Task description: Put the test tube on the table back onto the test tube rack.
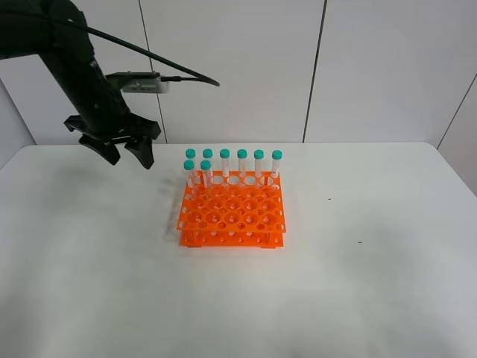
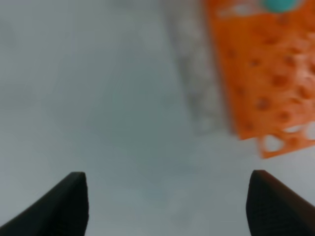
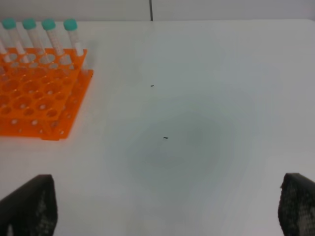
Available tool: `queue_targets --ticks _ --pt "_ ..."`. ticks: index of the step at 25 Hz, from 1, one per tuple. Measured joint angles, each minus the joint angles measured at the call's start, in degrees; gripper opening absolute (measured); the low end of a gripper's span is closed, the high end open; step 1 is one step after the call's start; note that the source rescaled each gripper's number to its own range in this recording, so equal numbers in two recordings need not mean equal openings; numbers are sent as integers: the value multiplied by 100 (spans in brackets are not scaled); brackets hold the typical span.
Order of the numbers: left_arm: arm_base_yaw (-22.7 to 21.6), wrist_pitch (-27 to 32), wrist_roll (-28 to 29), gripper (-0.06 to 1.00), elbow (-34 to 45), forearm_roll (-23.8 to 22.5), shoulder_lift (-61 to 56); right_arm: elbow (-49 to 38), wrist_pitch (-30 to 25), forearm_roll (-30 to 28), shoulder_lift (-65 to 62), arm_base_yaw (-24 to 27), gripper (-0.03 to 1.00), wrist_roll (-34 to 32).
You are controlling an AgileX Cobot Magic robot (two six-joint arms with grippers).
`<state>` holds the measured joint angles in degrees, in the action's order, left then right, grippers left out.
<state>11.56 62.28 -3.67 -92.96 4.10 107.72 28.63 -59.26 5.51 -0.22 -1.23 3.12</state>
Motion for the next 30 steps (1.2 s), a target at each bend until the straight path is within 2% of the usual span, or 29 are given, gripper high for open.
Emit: queue_targets --ticks 4,6,9,12,18,25,30 --pt "-660 455 0 90 0 -29 0 0 0 1 0 0 98 0" --pt "-890 469 -2 90 -7 -43 0 0 0 1 0 0 98 0" --pt "-1031 469 -2 90 59 -48 -23 0 0 8 0 0 98 0" --pt "-1045 469 -2 90 456 -38 -189 0 0 13 0 0 98 0" --pt "-1045 469 -2 90 2189 -9 -1148 0 0 13 0 0 98 0" --pt "-1045 469 30 90 4408 -143 -3225 0 0 13 0 0 98 0" --pt "-1045 444 203 90 5700 -143 -4874 0 0 13 0 0 98 0"
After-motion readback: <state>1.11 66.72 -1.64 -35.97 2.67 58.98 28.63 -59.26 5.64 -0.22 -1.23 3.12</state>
